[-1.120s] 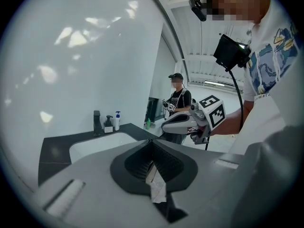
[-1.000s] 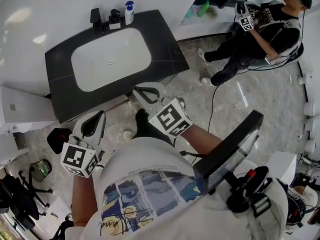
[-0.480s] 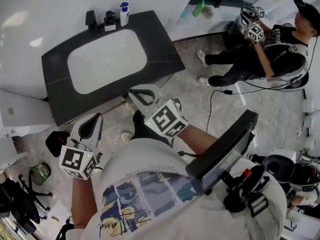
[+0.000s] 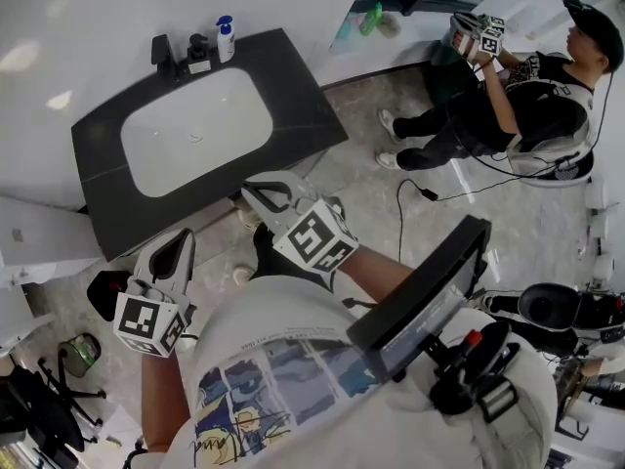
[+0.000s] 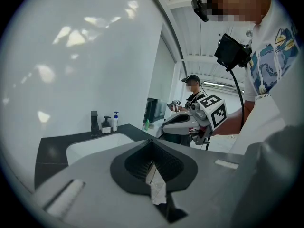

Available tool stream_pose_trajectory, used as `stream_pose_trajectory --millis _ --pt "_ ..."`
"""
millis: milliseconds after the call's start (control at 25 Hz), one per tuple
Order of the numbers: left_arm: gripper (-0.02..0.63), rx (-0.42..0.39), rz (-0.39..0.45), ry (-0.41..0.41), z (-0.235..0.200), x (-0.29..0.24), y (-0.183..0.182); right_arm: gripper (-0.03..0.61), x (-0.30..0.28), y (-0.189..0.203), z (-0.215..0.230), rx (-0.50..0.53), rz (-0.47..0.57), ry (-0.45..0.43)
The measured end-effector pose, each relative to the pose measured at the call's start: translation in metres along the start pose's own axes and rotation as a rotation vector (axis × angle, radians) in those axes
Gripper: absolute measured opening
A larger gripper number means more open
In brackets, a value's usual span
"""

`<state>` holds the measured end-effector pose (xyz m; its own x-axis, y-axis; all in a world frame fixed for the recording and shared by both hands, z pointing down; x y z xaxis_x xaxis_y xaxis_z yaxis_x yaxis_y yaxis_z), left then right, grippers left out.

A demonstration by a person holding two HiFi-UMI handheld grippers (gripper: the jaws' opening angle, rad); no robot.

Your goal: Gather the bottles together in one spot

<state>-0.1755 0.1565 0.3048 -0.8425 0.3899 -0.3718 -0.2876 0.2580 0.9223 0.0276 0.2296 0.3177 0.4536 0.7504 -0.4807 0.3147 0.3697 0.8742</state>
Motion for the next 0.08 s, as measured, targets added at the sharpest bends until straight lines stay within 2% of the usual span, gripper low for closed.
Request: stream_pose_trajectory --millis 80 --pt "0.003 0.002 -0.001 0.001 0.0014 0.0003 0.0007 0.002 0.0004 0.0005 -0.0012 0.002 -0.003 -0.003"
Point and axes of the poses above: the fingertips, and each gripper's own axes: x backward along the fingers, z to its right, y out of its underside, the point moved 9 cm from there along x, backward along the fingers, and after that the axes turned 15 degrees about -y, right-handed, at the moved point
